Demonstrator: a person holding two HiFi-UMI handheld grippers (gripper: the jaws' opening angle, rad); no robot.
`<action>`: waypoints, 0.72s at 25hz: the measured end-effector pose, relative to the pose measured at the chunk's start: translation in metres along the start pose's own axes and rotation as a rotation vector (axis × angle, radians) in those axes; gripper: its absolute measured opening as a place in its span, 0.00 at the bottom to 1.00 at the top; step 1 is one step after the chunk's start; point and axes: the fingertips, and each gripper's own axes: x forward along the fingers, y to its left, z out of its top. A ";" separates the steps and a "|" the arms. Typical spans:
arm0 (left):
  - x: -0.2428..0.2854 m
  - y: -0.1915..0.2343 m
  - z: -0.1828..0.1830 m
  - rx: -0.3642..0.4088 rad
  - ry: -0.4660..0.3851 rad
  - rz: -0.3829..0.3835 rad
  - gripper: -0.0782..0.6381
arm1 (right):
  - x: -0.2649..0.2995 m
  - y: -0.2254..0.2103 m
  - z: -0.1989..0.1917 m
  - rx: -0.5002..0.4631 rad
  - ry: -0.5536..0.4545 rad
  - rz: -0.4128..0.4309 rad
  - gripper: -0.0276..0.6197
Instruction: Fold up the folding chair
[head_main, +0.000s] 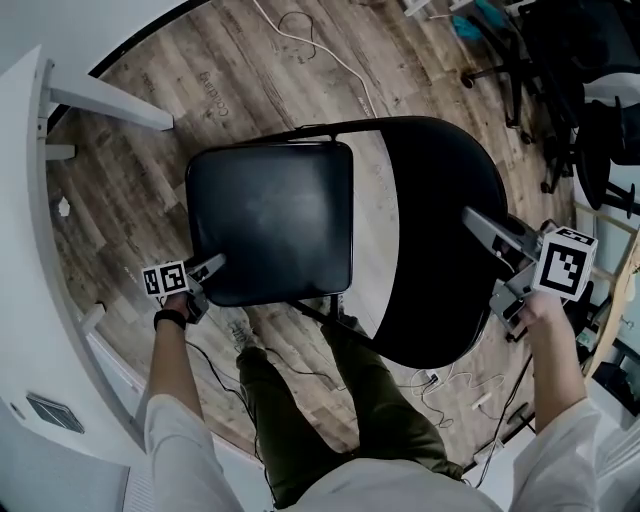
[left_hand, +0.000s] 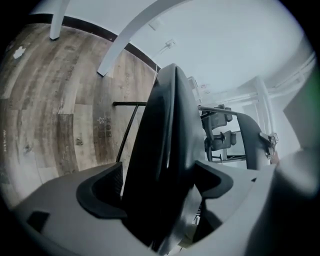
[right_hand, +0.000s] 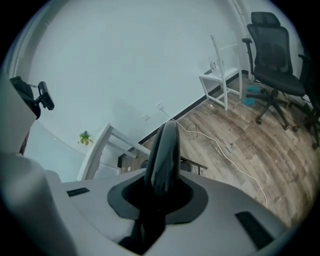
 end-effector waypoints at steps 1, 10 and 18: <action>0.000 -0.001 0.002 0.002 0.003 0.000 0.72 | -0.001 0.000 0.001 0.004 -0.005 -0.003 0.15; -0.007 -0.031 -0.008 0.003 -0.004 0.065 0.71 | -0.015 0.010 0.009 0.011 -0.006 -0.037 0.14; -0.021 -0.109 -0.026 -0.007 -0.028 0.098 0.71 | -0.052 0.023 0.023 -0.009 0.017 -0.084 0.14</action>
